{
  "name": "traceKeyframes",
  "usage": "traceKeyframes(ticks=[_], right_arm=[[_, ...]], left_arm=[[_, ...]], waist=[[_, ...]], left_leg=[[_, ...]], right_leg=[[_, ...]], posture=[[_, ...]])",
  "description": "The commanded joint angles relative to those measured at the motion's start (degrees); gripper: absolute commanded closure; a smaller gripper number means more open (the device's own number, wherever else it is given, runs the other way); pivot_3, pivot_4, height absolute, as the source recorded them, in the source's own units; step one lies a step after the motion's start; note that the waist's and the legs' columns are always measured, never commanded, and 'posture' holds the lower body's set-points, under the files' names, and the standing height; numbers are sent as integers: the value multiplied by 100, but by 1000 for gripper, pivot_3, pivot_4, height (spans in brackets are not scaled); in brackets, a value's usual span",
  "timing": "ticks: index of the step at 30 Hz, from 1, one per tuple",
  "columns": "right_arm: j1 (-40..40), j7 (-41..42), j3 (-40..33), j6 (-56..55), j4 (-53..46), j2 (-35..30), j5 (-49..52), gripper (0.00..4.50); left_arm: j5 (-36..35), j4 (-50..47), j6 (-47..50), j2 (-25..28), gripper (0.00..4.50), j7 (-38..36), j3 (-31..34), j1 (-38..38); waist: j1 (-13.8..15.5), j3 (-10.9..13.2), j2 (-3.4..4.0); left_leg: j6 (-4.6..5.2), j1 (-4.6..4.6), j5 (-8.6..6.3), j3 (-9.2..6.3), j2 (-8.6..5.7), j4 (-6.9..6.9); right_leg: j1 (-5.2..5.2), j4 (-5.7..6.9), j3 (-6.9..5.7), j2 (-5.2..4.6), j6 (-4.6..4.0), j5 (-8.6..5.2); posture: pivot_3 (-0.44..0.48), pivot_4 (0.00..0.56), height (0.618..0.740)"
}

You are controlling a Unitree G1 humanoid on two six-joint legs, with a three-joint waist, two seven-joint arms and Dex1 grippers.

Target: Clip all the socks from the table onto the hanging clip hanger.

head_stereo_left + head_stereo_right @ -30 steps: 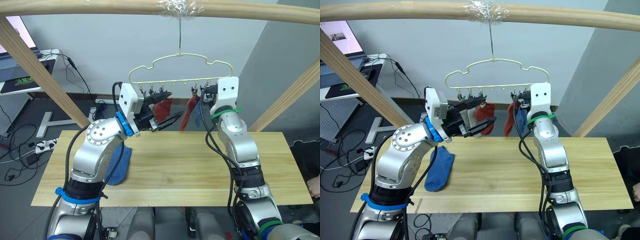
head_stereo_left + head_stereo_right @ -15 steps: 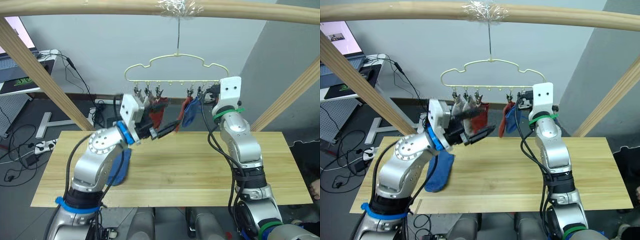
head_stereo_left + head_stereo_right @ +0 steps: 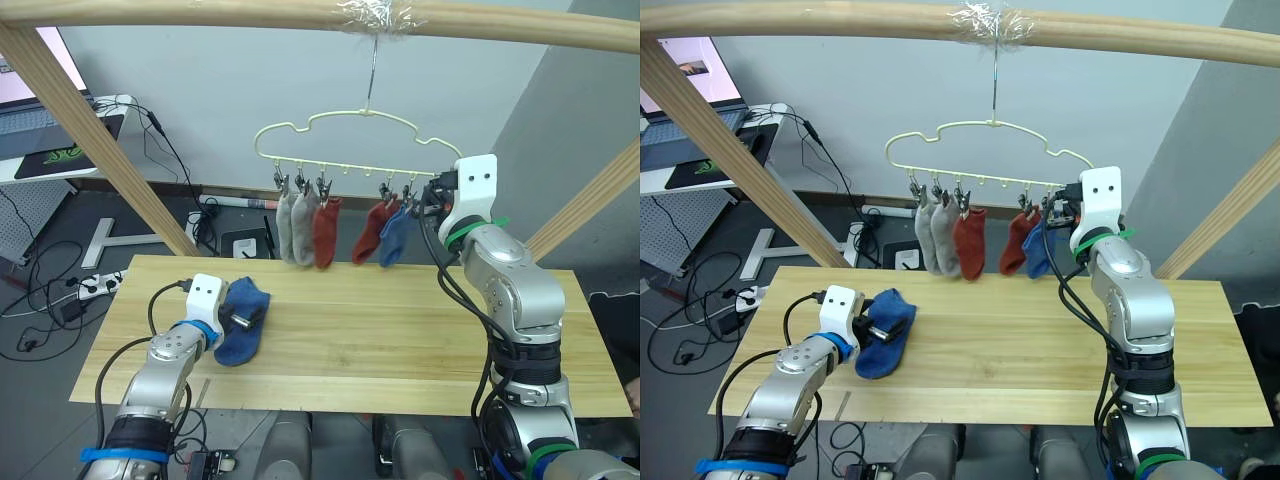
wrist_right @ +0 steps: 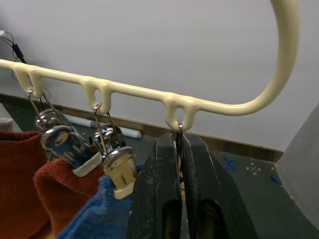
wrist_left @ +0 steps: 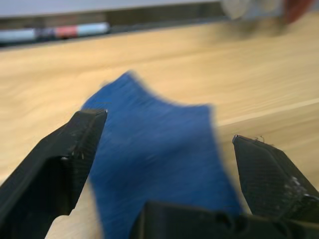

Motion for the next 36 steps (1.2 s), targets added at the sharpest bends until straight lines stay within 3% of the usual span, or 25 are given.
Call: traceKeyframes(ticks=[1,6,7,16,22,32,36], right_arm=[[-1,-70,-121,113,-123,-5,35,4500],[-27,-49,-130,161,-121,-53,20,4500],[-24,-46,-134,170,-123,-61,18,4500],[-29,76,-214,250,-128,-214,84,4500],[-170,220,-486,686,-169,-364,387,4500],[-1631,-17,-2601,3842,16,155,1319,4500],[-2088,-250,-3189,4274,282,329,1492,4500]], left_arm=[[-90,337,196,-84,29,-46,105,-83],[86,797,234,-33,29,-306,-88,-220],[118,847,204,-22,203,-361,-126,-234],[76,414,119,-290,2664,-845,-486,-35],[-219,-511,74,-741,4400,-1118,-661,65],[-410,-2087,-80,-1782,4471,-1377,-1636,-479],[-247,-2239,-240,-2253,4471,-1249,-2031,-953]], waist=[[-3,0,0],[-1,-3,5],[-1,-4,6],[1,-5,9],[-1,-5,9],[-12,-5,9],[-9,-5,9]], left_leg=[[0,0,0,1,0,0],[0,7,0,-2,0,0],[0,10,0,-1,0,0],[0,8,0,3,-1,0],[0,6,0,4,-5,2],[0,-4,0,-1,-5,2],[1,-4,0,-4,-5,2]], right_leg=[[0,0,1,0,0,0],[4,6,-1,0,0,0],[6,6,1,0,0,0],[8,1,3,-2,0,1],[9,1,4,-7,0,1],[7,-2,-1,-5,0,4],[5,0,-4,-3,-15,12]], posture=[[270,255,740],[262,259,740],[262,259,740],[244,258,740],[232,253,740],[205,236,740],[205,236,740]])
